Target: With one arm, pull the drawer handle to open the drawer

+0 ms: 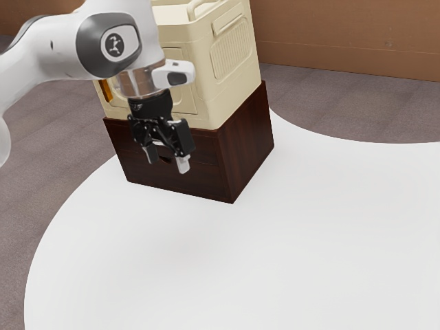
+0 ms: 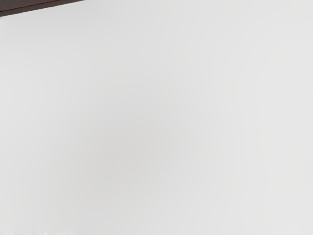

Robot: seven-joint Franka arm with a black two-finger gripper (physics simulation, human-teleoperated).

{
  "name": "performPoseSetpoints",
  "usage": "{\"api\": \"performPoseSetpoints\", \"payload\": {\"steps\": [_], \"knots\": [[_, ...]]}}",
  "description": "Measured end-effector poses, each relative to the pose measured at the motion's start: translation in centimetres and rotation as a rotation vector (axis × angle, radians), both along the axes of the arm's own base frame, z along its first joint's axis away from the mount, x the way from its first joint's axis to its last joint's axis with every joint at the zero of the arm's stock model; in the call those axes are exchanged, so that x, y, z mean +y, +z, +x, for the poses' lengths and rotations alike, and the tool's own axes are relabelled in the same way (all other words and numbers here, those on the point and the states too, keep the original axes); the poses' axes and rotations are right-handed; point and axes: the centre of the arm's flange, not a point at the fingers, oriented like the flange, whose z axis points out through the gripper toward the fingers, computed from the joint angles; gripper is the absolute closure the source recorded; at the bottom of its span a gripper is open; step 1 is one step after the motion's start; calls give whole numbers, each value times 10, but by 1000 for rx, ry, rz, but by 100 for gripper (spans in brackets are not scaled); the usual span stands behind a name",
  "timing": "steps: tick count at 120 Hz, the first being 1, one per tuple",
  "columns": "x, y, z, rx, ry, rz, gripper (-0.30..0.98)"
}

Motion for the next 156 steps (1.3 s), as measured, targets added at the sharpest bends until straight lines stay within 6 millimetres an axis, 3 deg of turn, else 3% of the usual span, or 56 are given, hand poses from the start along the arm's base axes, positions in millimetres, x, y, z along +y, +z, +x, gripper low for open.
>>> {"api": "performPoseSetpoints", "payload": {"steps": [28,32,40,49,64,81,99,106,124,140,156], "knots": [[1,3,0,-5,-3,16,0],[1,14,-2,-23,-4,20,0],[-1,61,-11,-103,-7,33,0],[-4,89,-25,-138,-12,34,0],[1,103,-40,-132,-5,26,0],[2,90,-33,-106,-2,28,0],[6,12,2,-18,5,35,0],[10,-3,10,-20,9,41,0],[36,-6,13,-59,-69,46,0],[48,-2,13,-93,-300,46,0],[75,-4,9,-96,-485,60,0]]}}
